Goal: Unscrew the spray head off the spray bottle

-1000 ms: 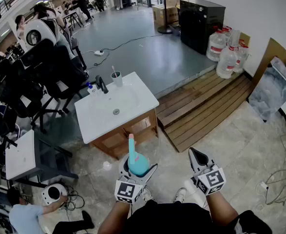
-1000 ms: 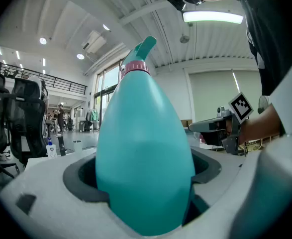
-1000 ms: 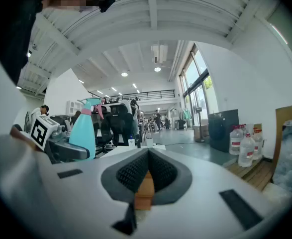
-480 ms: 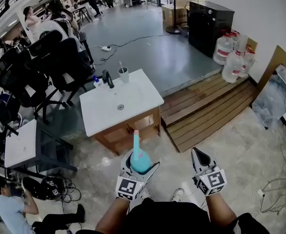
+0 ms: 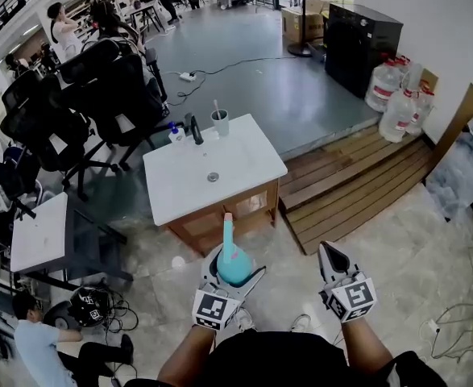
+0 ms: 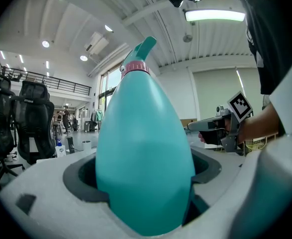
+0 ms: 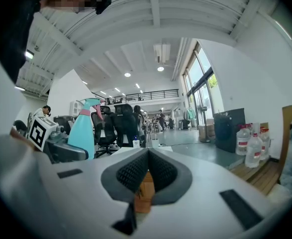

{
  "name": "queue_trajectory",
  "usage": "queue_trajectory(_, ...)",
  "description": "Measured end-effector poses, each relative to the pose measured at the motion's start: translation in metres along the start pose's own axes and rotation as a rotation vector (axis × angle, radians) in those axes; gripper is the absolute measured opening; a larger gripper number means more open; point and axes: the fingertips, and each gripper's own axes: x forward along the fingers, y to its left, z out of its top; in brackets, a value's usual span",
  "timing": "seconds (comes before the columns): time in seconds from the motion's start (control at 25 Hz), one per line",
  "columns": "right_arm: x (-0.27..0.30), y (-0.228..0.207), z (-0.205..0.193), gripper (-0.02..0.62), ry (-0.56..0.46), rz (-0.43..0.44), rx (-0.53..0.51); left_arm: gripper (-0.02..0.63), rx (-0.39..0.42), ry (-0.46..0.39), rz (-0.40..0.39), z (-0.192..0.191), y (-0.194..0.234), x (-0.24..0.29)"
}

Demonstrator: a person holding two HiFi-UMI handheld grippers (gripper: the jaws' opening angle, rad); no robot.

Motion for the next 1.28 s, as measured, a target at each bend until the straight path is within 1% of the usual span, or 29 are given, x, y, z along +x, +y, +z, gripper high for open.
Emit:
queue_trajectory(0.24, 0.035, 0.022, -0.001, 0.005, 0.004, -0.002, 0.0, 0.472, 0.013, -0.006, -0.005, -0.004, 0.038, -0.008)
queue_trajectory(0.44, 0.074, 0.046, 0.003, 0.005, -0.015, -0.006, 0.004, 0.472, 0.037, -0.009, -0.008, -0.008, 0.08, -0.021)
queue_trajectory(0.6, 0.099, 0.064, 0.005, 0.005, -0.022, -0.006, 0.006, 0.472, 0.046, -0.012, 0.008, -0.013, 0.113, -0.032)
queue_trajectory(0.8, 0.128, 0.081, 0.003, 0.005, -0.008, 0.022, -0.004, 0.472, 0.037, -0.018, 0.045, -0.018, 0.148, -0.038)
queue_trajectory(1.04, 0.17, 0.084, 0.008, 0.005, -0.006, 0.074, -0.013, 0.472, 0.031, -0.023, 0.085, -0.017, 0.18, -0.025)
queue_trajectory(1.28, 0.227, 0.068, 0.01, 0.005, -0.006, 0.142, -0.013, 0.472, 0.037, -0.015, 0.14, -0.011, 0.215, 0.004)
